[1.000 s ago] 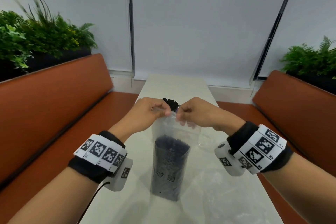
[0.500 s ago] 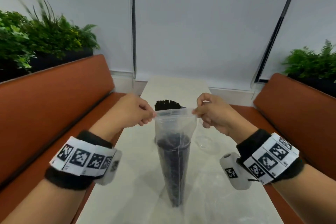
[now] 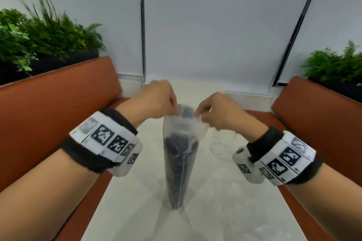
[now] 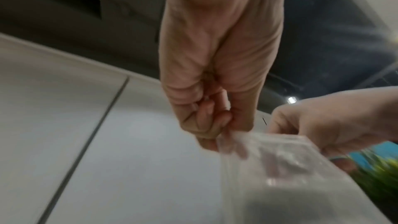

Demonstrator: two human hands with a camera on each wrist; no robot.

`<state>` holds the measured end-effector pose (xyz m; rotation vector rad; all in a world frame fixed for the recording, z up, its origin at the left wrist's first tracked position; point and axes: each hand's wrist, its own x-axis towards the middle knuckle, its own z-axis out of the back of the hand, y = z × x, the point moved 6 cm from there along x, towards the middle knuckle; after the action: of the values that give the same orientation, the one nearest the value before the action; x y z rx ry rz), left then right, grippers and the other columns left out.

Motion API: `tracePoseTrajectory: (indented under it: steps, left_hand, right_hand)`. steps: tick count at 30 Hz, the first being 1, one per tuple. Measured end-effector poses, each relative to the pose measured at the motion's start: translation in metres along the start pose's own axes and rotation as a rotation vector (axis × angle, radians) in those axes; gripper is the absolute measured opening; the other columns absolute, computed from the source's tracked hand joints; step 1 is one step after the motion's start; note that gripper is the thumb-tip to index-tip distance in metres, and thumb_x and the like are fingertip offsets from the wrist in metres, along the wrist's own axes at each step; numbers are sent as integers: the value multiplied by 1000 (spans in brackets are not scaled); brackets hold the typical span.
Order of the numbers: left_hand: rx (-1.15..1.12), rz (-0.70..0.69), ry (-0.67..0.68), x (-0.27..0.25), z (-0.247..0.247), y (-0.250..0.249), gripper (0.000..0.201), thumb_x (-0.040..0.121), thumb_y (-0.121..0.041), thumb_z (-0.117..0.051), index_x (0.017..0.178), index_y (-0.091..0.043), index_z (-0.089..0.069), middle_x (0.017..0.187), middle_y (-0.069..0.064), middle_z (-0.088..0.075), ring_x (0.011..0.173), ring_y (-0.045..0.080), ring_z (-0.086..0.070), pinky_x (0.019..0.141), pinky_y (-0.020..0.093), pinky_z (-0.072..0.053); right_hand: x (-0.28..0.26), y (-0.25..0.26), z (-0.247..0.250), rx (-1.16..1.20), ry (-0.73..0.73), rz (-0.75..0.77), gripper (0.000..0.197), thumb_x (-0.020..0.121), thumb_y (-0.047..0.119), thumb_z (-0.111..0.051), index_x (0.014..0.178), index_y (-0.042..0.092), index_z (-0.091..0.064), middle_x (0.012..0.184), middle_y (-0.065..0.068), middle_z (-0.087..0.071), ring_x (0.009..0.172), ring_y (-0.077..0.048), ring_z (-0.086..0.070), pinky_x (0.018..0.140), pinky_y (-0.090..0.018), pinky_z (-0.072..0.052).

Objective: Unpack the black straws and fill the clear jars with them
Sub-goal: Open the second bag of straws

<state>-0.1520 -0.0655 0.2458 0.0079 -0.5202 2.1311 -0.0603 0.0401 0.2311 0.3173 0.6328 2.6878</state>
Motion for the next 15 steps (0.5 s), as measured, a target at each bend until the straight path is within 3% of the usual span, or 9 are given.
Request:
tracePoseTrajectory:
  steps: [2, 4, 6, 7, 9, 10, 12, 14, 15]
  left_hand:
    - [50, 18, 141, 0, -21, 4, 20, 82, -5, -61, 92, -14, -75, 86, 0, -71, 63, 8, -54, 56, 11, -41]
    - [27, 18, 139, 5, -18, 7, 25, 83, -5, -57, 95, -16, -76, 76, -1, -67, 53, 8, -46, 43, 7, -35]
    - [15, -16, 132, 6, -8, 7, 27, 86, -8, -52, 97, -18, -75, 81, 2, -68, 54, 10, -47, 41, 6, -35]
    - [13, -24, 161, 7, -7, 7, 28, 88, -11, -49, 99, -19, -74, 88, 5, -69, 62, 12, -54, 49, 6, -39]
    - [32, -31, 189, 6, -6, 7, 26, 91, -22, -49, 103, -21, -72, 100, 5, -69, 87, 20, -62, 78, 24, -51]
    - [47, -70, 159, 6, -5, 5, 25, 90, -33, -52, 104, -23, -71, 104, 2, -66, 96, 21, -60, 87, 32, -49]
    - [57, -209, 138, 2, -12, -6, 39, 79, -52, -61, 108, -27, -66, 110, -4, -57, 105, 16, -51, 93, 34, -43]
    - [52, -296, 191, -6, -33, -18, 42, 75, -44, -70, 110, -22, -65, 106, -4, -58, 98, 12, -52, 89, 30, -42]
    - [34, -315, 177, -7, -41, -21, 31, 77, -35, -71, 103, -18, -67, 96, -3, -62, 88, 12, -55, 81, 29, -43]
  right_hand:
    - [-3, -5, -20, -23, 121, -23, 22, 83, -3, -55, 96, 2, -72, 57, -1, -57, 30, -3, -47, 35, -8, -39]
    - [1, -9, -12, 87, 30, -49, 21, 83, -3, -54, 92, 3, -73, 57, 2, -58, 28, -2, -46, 35, -9, -38]
    - [5, -14, 1, 166, -45, -55, 21, 82, -4, -54, 87, 3, -73, 48, 8, -57, 27, -1, -45, 36, -9, -38]
    - [6, -15, 2, 169, -35, -56, 21, 82, -3, -54, 86, 3, -73, 44, 8, -56, 27, -1, -44, 37, -9, -38]
    - [7, -17, -2, 173, -10, -67, 20, 83, -1, -54, 85, 5, -73, 46, 1, -57, 27, -2, -43, 37, -9, -38]
    - [8, -19, -5, 195, -9, -76, 20, 83, -1, -54, 85, 4, -73, 49, -1, -57, 28, -3, -44, 38, -9, -39]
    - [9, -22, -11, 290, -5, -87, 18, 83, -5, -53, 85, 1, -70, 53, -4, -56, 31, -5, -47, 40, -13, -42]
    - [9, -25, -16, 471, -12, -87, 15, 83, -9, -52, 90, -2, -63, 61, -8, -52, 39, -11, -51, 41, -18, -46]
    - [8, -28, -16, 599, -40, -94, 15, 84, -10, -53, 96, 0, -58, 66, -10, -50, 42, -15, -52, 41, -20, -47]
